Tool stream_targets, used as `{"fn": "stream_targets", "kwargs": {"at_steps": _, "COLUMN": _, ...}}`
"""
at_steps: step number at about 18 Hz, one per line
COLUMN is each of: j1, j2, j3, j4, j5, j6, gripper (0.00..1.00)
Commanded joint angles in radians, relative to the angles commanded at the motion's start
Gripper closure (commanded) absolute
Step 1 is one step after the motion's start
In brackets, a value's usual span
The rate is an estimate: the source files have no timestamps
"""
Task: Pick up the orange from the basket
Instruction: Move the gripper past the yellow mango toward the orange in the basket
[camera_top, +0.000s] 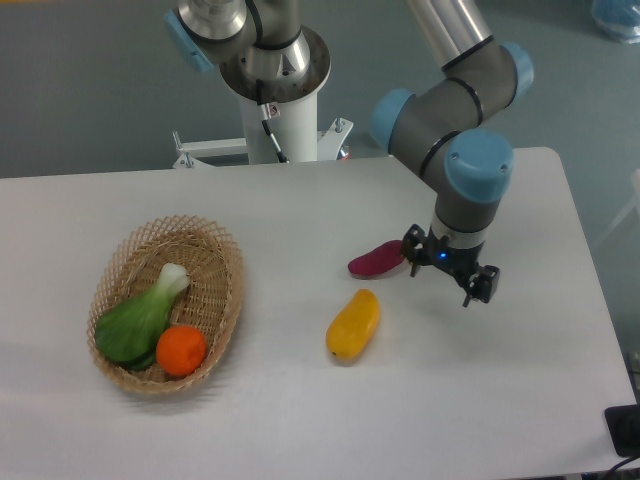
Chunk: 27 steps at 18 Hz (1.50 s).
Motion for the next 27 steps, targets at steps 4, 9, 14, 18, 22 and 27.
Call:
{"fn": "stream_targets", "kwargs": {"at_steps": 4, "j1": -0.031, "j2": -0.002, "j3": 0.012, "j4": 0.000, "j5": -0.002, "j6": -0.080, "gripper": 0.00}}
{"fn": "stream_targets", "kwargs": {"at_steps": 9, "j1": -0.069, "j2": -0.003, "j3": 0.031, "j4": -0.002, "j5": -0.089, "j6": -0.188, "gripper": 0.00}}
{"fn": "stream_targets", "kwargs": {"at_steps": 14, "j1": -0.126, "j2": -0.003, "j3": 0.057, "j4": -0.003, "j5": -0.132, "j6": -0.274, "gripper": 0.00}}
{"fn": "stream_targets", "kwargs": {"at_steps": 18, "j1": -0.198, "j2": -0.002, "j3": 0.058, "j4": -0.003, "j5": -0.144, "j6": -0.356, "gripper": 0.00}}
{"fn": "stream_targets", "kwargs": {"at_steps": 22, "j1": -0.279, "j2": 0.000, "j3": 0.061, "j4": -0.002, "j5": -0.150, "j6": -0.437, "gripper": 0.00}}
{"fn": "stream_targets", "kwargs": {"at_steps": 27, "j1": -0.400, "j2": -0.003, "j3": 0.069, "j4": -0.002, "j5": -0.152, "j6": -0.544, "gripper": 0.00}}
